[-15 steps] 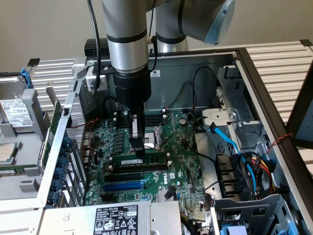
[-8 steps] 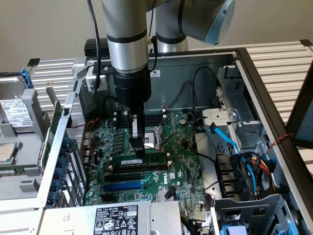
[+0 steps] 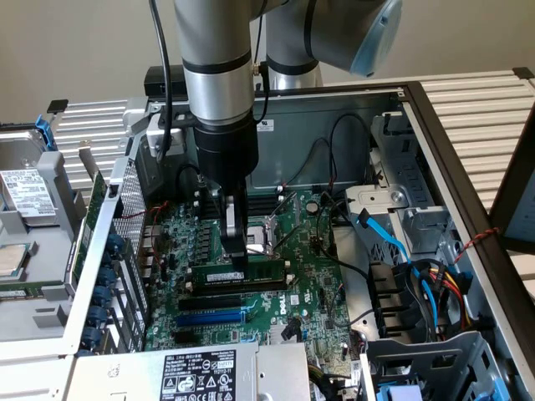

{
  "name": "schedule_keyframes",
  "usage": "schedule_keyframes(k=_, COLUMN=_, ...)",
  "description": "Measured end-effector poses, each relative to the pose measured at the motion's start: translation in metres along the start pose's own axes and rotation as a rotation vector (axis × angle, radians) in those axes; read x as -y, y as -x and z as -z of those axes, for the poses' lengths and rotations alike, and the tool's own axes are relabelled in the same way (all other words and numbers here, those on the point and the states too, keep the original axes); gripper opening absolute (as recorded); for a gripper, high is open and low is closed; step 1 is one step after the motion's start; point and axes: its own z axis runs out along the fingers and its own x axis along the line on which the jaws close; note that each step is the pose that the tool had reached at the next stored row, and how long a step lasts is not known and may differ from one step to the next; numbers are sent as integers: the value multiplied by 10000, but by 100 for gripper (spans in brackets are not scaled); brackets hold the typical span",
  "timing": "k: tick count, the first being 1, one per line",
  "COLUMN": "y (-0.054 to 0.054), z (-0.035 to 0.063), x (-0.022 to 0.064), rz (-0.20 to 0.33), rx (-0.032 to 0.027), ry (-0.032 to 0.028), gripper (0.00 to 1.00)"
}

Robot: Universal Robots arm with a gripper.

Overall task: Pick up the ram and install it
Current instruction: 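Insert the ram into the slot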

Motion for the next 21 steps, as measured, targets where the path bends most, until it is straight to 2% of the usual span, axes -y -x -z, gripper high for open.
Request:
schedule_keyframes(k=17, y=-4, z=0, x=0, rz=-1, rx=4, ry=1, gripper=12)
schedule_keyframes(k=19, y=-4, z=-1, x=0, rz=-1, rx=4, ry=1, gripper=13)
schedule_keyframes(k=20, y=-4, z=0, x=0, rz=-1, rx=3, ry=1, gripper=20)
schedule_keyframes(k=21, y=-4, z=-1, x=0, rz=-1, rx=4, ry=0, gripper=20)
